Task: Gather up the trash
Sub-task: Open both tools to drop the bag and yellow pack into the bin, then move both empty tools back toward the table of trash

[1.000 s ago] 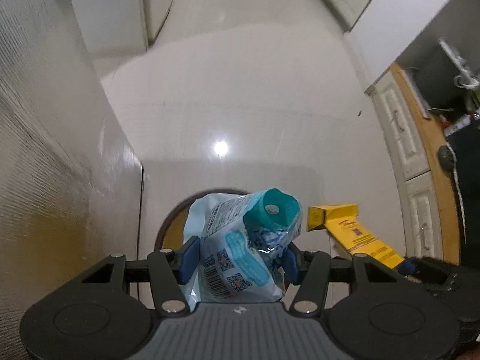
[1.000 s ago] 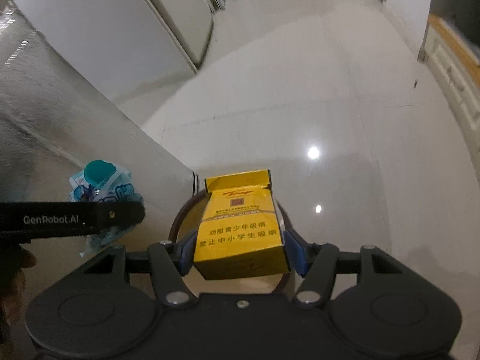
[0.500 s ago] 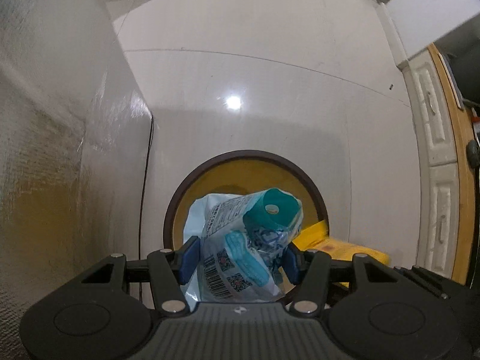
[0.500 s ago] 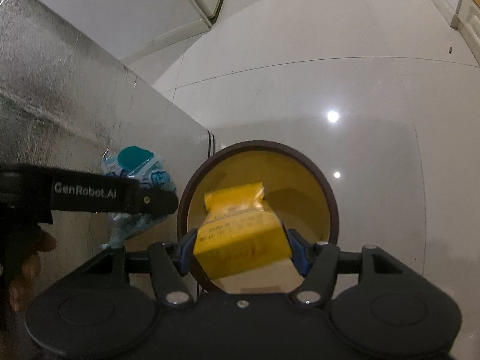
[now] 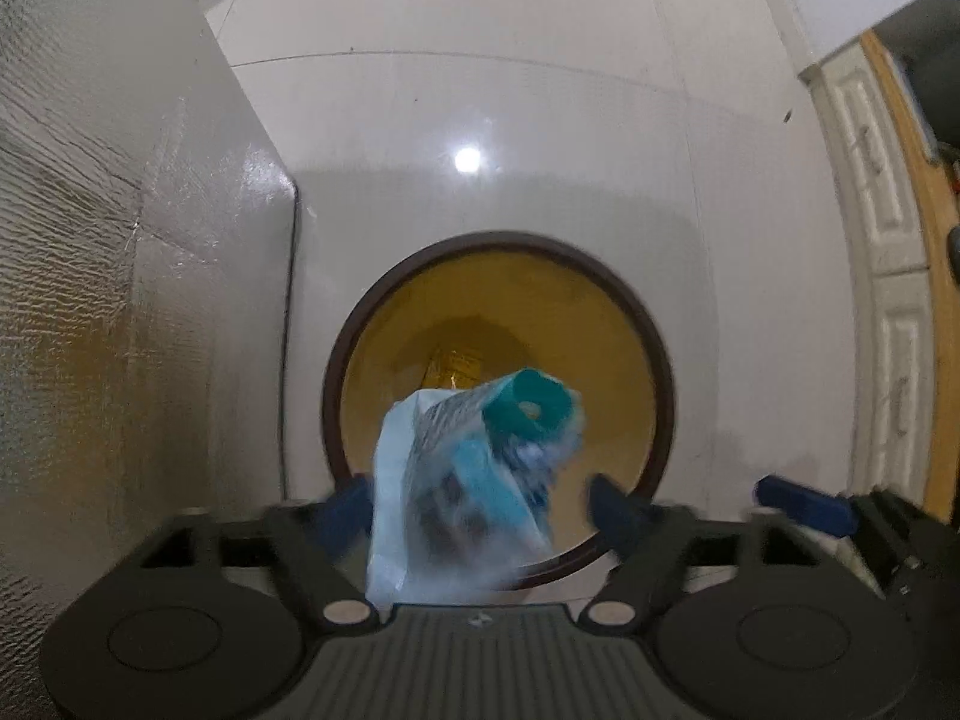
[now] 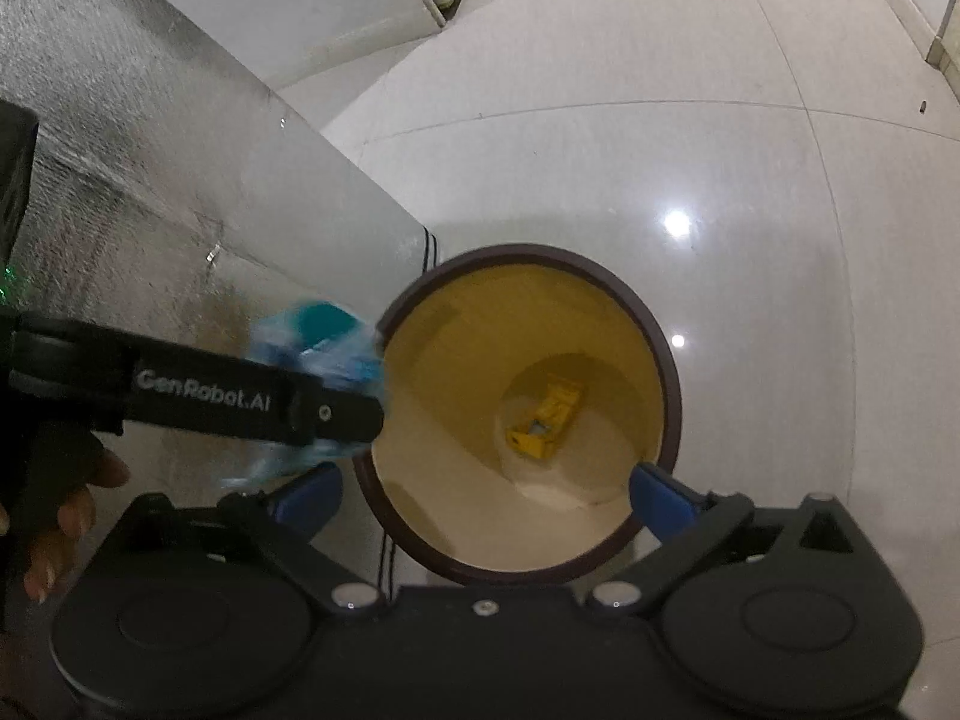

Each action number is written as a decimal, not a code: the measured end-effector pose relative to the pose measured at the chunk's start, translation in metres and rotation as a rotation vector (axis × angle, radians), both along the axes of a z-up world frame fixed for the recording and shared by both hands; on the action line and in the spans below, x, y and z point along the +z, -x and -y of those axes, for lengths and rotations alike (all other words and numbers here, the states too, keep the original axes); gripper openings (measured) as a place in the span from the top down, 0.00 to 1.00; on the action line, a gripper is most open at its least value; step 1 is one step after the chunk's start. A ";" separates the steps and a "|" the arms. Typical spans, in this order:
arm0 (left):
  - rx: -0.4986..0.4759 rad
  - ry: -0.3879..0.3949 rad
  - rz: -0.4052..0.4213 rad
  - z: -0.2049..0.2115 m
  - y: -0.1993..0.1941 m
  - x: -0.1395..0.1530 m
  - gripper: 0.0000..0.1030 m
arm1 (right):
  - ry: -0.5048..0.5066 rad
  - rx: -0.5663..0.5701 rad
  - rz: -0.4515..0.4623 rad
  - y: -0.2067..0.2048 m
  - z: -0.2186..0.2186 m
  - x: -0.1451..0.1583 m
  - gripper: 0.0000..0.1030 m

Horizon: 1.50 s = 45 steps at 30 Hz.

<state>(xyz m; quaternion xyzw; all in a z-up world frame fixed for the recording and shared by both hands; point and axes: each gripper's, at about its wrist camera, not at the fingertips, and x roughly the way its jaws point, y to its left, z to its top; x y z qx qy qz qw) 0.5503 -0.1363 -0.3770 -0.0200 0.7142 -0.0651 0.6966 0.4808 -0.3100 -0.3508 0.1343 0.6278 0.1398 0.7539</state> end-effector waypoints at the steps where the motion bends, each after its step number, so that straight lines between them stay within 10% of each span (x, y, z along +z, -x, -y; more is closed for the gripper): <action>1: -0.008 -0.019 0.002 0.000 0.000 0.000 0.08 | 0.004 0.000 0.000 0.001 0.001 -0.001 0.00; 21: -0.014 -0.080 0.020 -0.016 0.031 0.045 0.00 | 0.072 -0.062 0.029 0.020 0.029 0.027 0.00; 45: -0.028 -0.061 0.411 -0.032 0.139 0.249 0.00 | 0.152 -0.160 0.341 0.115 0.046 0.232 0.00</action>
